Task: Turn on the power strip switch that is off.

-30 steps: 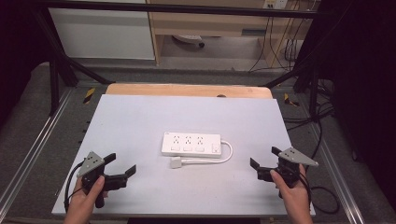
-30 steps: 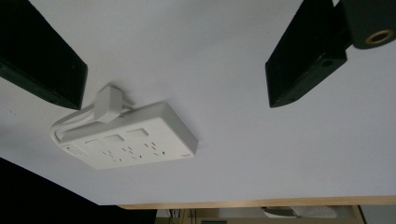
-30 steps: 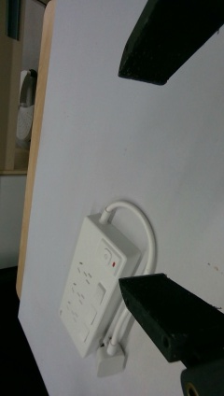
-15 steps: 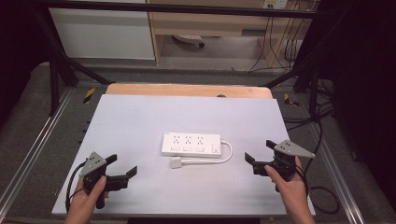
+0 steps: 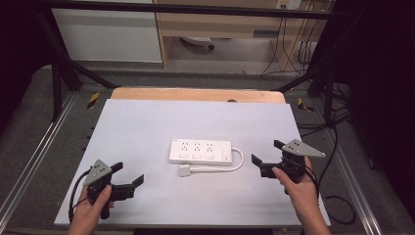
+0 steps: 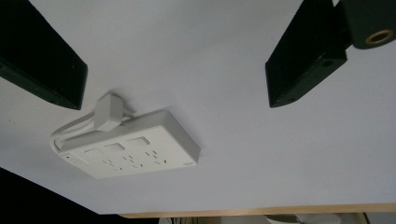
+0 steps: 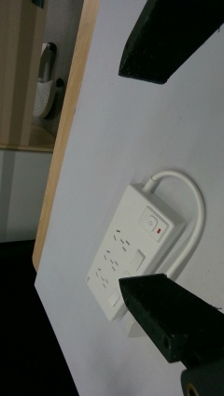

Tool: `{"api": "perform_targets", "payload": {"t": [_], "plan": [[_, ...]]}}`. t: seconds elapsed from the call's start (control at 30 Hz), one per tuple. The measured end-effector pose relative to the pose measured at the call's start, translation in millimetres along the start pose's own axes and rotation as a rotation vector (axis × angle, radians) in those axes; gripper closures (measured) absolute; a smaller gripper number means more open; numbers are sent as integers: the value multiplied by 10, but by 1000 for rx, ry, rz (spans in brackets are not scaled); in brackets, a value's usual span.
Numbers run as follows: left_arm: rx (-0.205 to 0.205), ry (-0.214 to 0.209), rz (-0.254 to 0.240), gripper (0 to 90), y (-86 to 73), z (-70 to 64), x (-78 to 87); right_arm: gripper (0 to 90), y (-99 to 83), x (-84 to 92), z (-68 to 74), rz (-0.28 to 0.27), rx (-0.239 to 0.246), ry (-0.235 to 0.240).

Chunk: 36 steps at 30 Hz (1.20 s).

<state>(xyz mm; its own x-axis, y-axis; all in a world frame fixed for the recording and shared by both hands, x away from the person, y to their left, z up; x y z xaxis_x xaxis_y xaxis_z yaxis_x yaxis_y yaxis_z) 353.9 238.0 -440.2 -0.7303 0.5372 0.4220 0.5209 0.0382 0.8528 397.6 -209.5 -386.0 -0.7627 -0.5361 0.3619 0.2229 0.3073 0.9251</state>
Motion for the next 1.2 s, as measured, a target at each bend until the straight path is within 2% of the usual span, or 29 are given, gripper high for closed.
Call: {"api": "perform_targets", "payload": {"t": [0.5, 1.2], "plan": [[-10, -2, 8, 58, -7, -3, -2, 24, 189, -89, 51, -27, -6, 43], [-12, -3, 8, 58, -6, -10, -2, 34, 348, -288, 117, -27, 4, 63]]}}
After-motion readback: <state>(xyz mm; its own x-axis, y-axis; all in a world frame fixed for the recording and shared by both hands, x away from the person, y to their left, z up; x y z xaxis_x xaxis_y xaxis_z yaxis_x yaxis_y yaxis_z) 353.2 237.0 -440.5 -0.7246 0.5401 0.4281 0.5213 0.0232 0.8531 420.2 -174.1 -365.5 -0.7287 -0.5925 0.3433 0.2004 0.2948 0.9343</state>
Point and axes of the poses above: each handheld gripper's, and its own axes: x roughly backward along the jaws, y roughly out of its top, z roughly to its left, the point moved 6 cm from there along -x, roughly forward along the jaws, and after that the axes turned 11 degrees about x, right-handed, at the moved point
